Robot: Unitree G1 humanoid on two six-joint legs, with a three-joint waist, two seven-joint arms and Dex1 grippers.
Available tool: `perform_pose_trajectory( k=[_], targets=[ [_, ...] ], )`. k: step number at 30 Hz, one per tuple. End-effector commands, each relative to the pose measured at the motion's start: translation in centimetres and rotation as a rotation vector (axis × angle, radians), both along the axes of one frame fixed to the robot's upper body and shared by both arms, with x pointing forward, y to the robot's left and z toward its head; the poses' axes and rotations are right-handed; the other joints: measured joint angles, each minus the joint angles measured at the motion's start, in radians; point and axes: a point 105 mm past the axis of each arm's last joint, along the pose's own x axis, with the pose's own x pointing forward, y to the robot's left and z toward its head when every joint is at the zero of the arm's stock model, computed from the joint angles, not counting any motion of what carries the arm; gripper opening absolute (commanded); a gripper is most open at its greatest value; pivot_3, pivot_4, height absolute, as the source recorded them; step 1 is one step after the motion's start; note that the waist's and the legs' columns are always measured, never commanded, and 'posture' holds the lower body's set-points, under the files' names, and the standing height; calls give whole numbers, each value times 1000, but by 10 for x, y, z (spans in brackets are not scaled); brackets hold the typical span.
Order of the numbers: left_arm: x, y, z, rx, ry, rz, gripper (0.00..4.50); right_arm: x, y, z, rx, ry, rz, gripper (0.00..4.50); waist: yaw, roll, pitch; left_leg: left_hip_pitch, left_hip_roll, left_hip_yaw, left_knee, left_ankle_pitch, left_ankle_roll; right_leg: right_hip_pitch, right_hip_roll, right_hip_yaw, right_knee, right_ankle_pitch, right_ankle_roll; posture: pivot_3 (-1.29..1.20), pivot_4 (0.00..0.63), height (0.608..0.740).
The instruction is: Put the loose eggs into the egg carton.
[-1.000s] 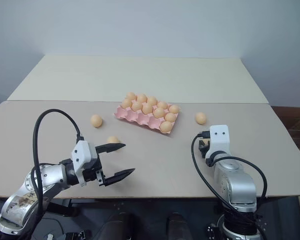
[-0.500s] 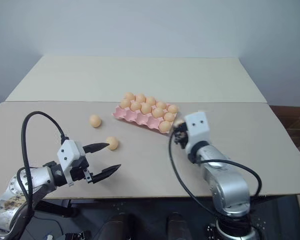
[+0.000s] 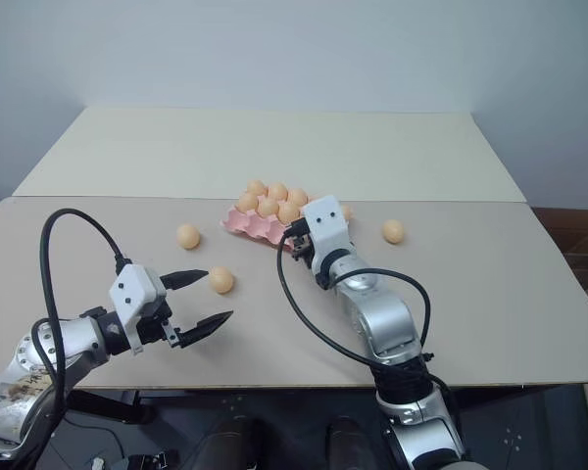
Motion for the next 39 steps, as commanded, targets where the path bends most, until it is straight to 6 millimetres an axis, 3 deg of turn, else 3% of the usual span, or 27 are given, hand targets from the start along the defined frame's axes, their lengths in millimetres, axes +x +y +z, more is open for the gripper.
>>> perform_pose_trajectory(
  k=[1,13,21,26,28,31,39],
  targets=[
    [2,-1,6,-2,-36,-2,4500,2,8,12,-6,-66,32,1666,1,0,0,0,0,0,0,0,0,0,0,0,0,0,0,0,150,740],
    [5,-3,9,0,-55,-10,4500,18,16,13,-20,-78,39,1666,-2,0,0,0,0,0,0,0,0,0,0,0,0,0,0,0,150,740],
    [4,-5,9,-2,-59,-10,4500,21,15,12,-27,-86,22,4444,-2,0,0,0,0,0,0,0,0,0,0,0,1,0,0,0,150,740],
    [4,-6,10,-12,-59,-8,4500,20,13,25,-7,-131,1,4480,-2,0,0,0,0,0,0,0,0,0,0,0,1,0,0,0,150,740],
    [3,-6,10,-34,-53,5,4500,8,9,52,91,-195,29,4480,-2,0,0,0,0,0,0,0,0,0,0,0,1,0,0,0,150,740],
    [0,-4,10,-62,-35,22,4500,-12,-6,68,146,-251,62,4480,0,1,1,-2,0,-1,0,0,0,-2,0,0,1,0,0,0,150,740],
    [-7,-8,5,-115,3,44,4500,-63,-55,45,78,-298,-17,4480,1,1,1,-1,-1,0,0,0,0,-1,-2,-1,0,0,0,0,150,740]
  ],
)
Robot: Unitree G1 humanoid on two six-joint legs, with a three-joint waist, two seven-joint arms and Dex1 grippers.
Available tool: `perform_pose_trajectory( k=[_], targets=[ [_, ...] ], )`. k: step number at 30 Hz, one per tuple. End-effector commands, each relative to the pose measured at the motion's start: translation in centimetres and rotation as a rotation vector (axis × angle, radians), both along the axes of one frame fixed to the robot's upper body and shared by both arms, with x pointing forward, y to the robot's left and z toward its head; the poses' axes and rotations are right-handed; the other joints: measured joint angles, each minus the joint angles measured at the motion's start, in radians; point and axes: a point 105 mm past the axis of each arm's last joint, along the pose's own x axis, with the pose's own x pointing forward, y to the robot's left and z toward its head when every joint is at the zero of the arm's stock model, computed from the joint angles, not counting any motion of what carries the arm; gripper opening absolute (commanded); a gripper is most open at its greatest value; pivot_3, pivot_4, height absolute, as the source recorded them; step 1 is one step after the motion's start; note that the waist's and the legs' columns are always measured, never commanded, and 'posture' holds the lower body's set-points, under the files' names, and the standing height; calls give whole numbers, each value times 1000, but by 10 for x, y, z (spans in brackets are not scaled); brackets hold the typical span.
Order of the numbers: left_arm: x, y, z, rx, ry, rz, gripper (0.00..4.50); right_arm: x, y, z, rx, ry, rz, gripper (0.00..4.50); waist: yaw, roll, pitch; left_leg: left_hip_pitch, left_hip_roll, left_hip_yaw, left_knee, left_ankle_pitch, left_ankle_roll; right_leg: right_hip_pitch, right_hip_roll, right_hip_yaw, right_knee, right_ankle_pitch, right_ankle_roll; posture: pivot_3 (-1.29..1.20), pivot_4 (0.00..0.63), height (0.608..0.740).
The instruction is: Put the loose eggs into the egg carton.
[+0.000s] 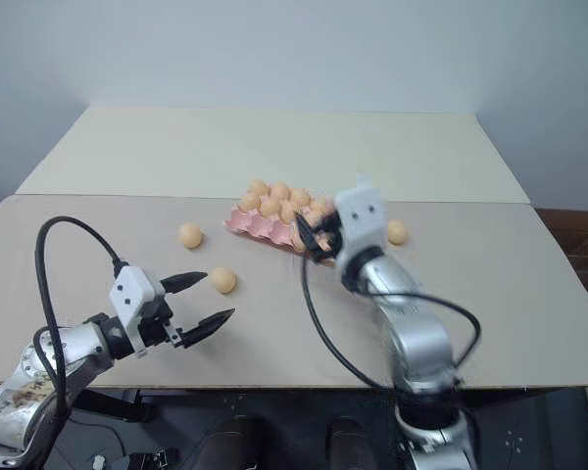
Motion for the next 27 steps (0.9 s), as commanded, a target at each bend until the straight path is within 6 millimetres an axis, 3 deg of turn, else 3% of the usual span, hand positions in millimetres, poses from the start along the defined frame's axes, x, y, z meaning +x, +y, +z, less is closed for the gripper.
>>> perform_pose_trajectory(
  k=[1,10,16,19,23,27],
  targets=[
    [-4,-9,10,-27,-38,-24,4500,-25,-9,15,9,-120,-10,4480,-3,0,0,1,1,0,0,0,0,0,1,0,0,0,0,0,150,740],
    [4,-15,13,-58,-104,-8,4500,-66,-34,-16,48,-235,-110,4480,-1,0,0,1,1,0,0,0,0,1,1,0,0,-1,0,0,150,740],
    [3,-19,12,-44,-111,-23,4500,-86,-57,-50,38,-185,-264,4480,-1,0,0,2,1,0,0,0,0,1,1,1,0,-1,0,0,150,740],
    [1,-22,14,-55,-114,-55,4500,-96,-58,-55,82,-158,-294,4480,-1,0,0,2,2,0,0,0,0,1,1,0,0,-2,-1,0,150,740],
    [5,-31,17,-58,-114,-121,4500,-96,-56,-61,85,-123,-341,4480,0,0,0,3,2,-2,0,0,0,1,1,1,0,-2,-3,0,150,740],
    [11,-38,14,27,-90,-192,4500,-84,-57,-59,55,-66,-399,4480,1,0,0,3,2,-2,0,0,0,1,1,1,0,-7,-5,0,150,740]
  ],
)
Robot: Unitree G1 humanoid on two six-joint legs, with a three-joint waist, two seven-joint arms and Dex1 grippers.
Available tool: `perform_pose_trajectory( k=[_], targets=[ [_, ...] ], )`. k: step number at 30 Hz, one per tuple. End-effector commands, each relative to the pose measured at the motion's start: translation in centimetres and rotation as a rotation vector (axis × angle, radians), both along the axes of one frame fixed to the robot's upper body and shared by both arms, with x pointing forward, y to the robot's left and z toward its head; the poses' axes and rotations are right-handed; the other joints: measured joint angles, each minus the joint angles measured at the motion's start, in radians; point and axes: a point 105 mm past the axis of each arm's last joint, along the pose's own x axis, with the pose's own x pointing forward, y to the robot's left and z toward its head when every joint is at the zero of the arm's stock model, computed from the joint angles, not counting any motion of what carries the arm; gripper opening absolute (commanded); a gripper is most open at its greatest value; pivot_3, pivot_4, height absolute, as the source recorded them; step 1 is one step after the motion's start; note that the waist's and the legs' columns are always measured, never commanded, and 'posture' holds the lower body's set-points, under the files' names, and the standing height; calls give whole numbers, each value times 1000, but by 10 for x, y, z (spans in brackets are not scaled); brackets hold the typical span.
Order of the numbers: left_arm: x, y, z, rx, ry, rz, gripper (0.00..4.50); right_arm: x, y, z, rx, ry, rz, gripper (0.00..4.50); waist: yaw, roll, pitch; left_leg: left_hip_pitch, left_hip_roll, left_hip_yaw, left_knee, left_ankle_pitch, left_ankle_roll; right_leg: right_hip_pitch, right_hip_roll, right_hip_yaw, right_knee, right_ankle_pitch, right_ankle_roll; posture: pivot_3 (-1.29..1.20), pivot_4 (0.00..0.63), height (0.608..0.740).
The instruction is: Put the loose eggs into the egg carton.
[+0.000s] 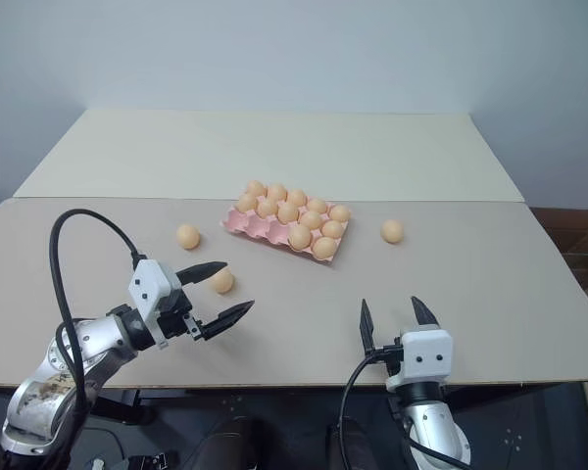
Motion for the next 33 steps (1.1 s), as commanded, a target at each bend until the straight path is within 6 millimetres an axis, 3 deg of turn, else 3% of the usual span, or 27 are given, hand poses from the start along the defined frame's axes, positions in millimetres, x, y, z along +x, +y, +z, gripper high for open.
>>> perform_pose_trajectory(
  k=[1,10,16,25,33],
  targets=[
    [1,-7,-2,89,2,-71,4500,9,-2,20,-9,-3,-43,4480,0,0,0,0,0,0,0,0,0,0,0,0,0,0,0,0,150,740],
    [11,-47,1,127,11,-175,4500,57,-10,60,-68,-24,22,4480,3,0,0,-2,-3,1,0,0,0,1,0,-1,0,5,5,0,150,740],
    [22,-67,13,124,10,-180,4500,96,-19,74,-145,46,94,4480,-1,-1,0,-2,-3,1,0,0,0,1,1,-1,0,6,6,0,150,740],
    [25,-70,14,151,18,-160,4500,154,-38,75,-180,238,69,4480,-2,-1,0,-2,-4,2,0,0,0,0,1,0,1,6,6,0,150,740],
    [20,-70,14,143,32,-168,4500,184,-49,60,-168,357,71,4480,-1,-1,1,-3,-4,2,0,0,0,0,0,0,0,6,6,0,150,740]
  ],
)
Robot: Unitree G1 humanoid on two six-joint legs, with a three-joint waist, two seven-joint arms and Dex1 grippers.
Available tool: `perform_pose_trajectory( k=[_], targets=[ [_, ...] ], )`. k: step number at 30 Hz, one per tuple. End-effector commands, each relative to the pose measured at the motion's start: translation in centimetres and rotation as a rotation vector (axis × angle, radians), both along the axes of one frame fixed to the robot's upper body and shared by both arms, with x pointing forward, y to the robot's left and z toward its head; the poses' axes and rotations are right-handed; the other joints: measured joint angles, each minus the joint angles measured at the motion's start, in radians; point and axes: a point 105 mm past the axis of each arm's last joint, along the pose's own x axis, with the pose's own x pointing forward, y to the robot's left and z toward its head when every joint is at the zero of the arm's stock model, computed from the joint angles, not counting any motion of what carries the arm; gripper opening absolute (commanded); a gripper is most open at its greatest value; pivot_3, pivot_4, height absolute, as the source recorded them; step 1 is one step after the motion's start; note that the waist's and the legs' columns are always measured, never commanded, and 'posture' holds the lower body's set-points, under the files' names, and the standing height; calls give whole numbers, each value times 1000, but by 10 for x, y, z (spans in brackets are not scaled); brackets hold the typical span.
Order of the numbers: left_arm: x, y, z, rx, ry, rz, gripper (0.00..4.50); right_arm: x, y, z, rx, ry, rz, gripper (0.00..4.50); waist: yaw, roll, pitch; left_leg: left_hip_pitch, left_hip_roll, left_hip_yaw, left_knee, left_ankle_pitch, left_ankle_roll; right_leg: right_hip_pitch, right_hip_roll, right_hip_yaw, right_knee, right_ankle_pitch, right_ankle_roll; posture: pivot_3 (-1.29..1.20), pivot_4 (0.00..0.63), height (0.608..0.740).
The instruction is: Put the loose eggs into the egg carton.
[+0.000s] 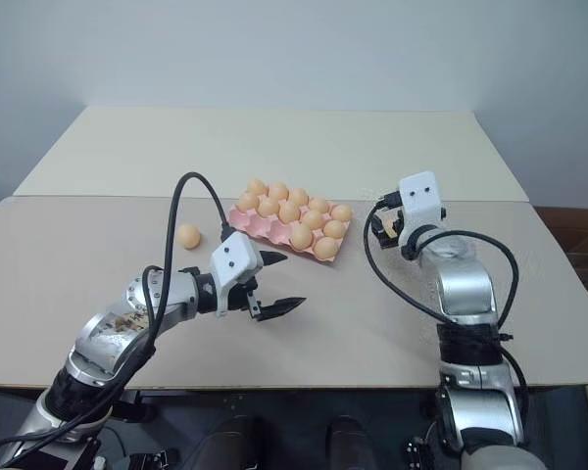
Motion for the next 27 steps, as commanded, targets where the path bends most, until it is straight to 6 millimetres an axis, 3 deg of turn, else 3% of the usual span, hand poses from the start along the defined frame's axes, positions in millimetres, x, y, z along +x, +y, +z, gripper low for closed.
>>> perform_pose_trajectory(
  k=[1,18,21,27],
  targets=[
    [-5,-2,9,-14,-35,-16,4500,9,-6,10,-7,-20,11,4480,-1,0,0,0,0,0,0,0,0,0,0,0,0,0,0,0,150,740],
    [-5,7,10,-24,-50,23,4500,31,-14,-12,-17,78,21,4480,-2,0,0,0,0,0,0,0,0,0,0,0,0,0,0,0,150,740],
    [-5,9,9,-23,-50,27,4500,32,-13,-13,-14,75,22,3911,-2,0,0,0,0,0,0,0,0,0,0,0,0,0,0,0,150,740],
    [-5,23,3,5,-37,61,4500,32,-11,-15,-8,81,26,1976,-3,0,0,0,0,0,0,0,0,0,0,0,0,0,0,0,150,740]
  ],
)
